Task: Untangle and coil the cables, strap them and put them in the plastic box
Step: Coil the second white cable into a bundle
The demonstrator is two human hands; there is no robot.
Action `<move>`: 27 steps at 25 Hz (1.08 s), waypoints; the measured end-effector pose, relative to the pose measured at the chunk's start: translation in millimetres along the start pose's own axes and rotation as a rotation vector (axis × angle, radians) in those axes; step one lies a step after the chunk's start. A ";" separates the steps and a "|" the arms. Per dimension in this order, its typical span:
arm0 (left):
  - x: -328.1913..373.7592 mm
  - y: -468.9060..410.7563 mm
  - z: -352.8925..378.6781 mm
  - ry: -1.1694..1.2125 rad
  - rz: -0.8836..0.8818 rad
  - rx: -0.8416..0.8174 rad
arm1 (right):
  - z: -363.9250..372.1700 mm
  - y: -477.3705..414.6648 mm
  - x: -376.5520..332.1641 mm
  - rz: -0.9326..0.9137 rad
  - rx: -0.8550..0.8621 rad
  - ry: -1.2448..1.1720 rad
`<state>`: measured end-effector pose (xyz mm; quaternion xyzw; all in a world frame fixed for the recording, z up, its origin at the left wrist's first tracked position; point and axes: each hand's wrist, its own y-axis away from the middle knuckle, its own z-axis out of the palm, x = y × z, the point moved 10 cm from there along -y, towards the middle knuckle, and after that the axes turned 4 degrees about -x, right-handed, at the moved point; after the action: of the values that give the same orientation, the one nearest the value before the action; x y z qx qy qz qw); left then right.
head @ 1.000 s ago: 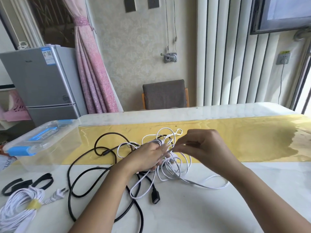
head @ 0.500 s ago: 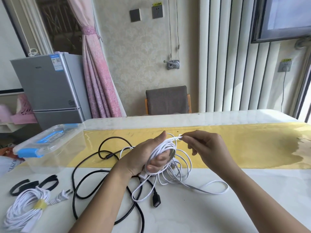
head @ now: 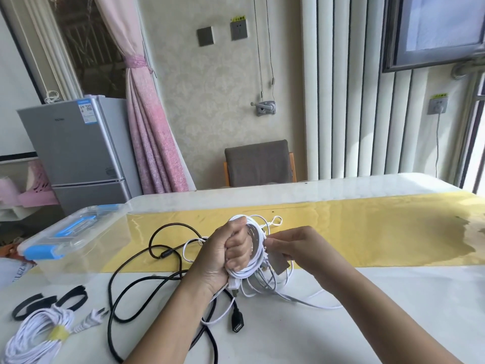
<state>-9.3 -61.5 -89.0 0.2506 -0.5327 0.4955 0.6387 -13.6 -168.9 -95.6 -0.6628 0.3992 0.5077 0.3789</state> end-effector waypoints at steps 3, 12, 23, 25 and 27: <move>-1.0 2.2 2.2 0.094 -0.027 -0.060 | 9.9 -0.9 10.3 0.077 -0.136 -0.223; -4.8 16.1 4.1 0.015 -0.134 -0.053 | 46.6 1.1 11.4 -0.004 -0.304 -0.110; 49.3 109.6 -39.7 -0.180 0.374 0.601 | 97.5 5.6 -29.1 -0.250 -0.112 -0.139; 60.1 126.7 -55.5 -0.167 0.376 0.733 | 117.1 3.4 -32.1 -0.259 -0.104 -0.156; 74.2 144.9 -75.9 -0.196 0.395 0.814 | 145.0 -2.8 -35.6 -0.260 -0.125 -0.156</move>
<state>-111.2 85.6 -73.5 0.4204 -0.3902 0.7506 0.3281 -70.6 -31.1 -89.2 -0.6897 0.2470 0.5282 0.4293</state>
